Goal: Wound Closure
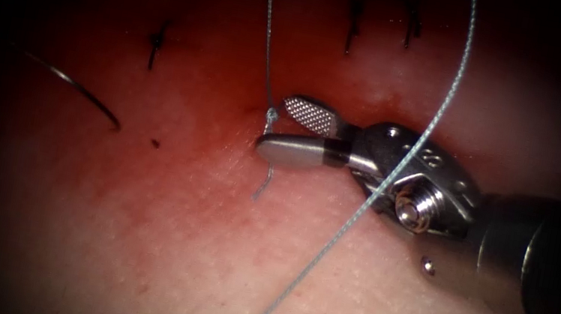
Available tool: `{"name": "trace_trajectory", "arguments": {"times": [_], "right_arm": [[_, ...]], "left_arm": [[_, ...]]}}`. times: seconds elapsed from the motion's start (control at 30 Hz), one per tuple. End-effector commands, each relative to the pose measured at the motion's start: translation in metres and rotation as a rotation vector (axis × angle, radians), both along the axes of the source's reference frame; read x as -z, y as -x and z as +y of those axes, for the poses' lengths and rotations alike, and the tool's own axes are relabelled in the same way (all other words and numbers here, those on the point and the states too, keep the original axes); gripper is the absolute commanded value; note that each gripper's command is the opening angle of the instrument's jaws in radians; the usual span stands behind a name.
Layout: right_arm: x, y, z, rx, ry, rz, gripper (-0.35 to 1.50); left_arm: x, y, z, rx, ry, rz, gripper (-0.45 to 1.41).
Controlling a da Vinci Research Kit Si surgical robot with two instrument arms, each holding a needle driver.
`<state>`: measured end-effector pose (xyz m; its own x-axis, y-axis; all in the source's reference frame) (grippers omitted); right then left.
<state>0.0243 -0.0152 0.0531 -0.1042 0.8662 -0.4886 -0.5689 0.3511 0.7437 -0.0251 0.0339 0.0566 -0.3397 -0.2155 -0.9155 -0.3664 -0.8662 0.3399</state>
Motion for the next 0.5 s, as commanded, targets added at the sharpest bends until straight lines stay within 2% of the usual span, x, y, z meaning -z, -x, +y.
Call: {"name": "trace_trajectory", "arguments": {"times": [0.03, 0.1, 0.27, 0.3, 0.5], "right_arm": [[-0.0012, -0.0008, 0.0013, 0.000, 0.010, 0.001, 0.91], [-0.0020, -0.0007, 0.0020, -0.002, 0.012, -0.001, 1.00], [-0.0033, -0.0006, 0.0026, 0.009, 0.014, 0.000, 1.05], [-0.0038, -0.0008, 0.0027, 0.011, 0.010, 0.002, 1.11], [-0.0041, -0.0017, 0.0025, 0.029, -0.003, 0.030, 1.10]], "left_arm": [[0.0004, 0.0006, 0.0009, 0.005, 0.012, -0.009, -0.45], [0.0017, 0.0009, 0.0009, 0.008, 0.022, -0.017, -0.45], [0.0039, 0.0013, 0.0010, 0.007, 0.033, -0.021, -0.45], [0.0049, 0.0015, 0.0009, 0.010, 0.034, -0.027, -0.45], [0.0074, 0.0017, 0.0003, 0.028, 0.028, -0.045, -0.45]]}}
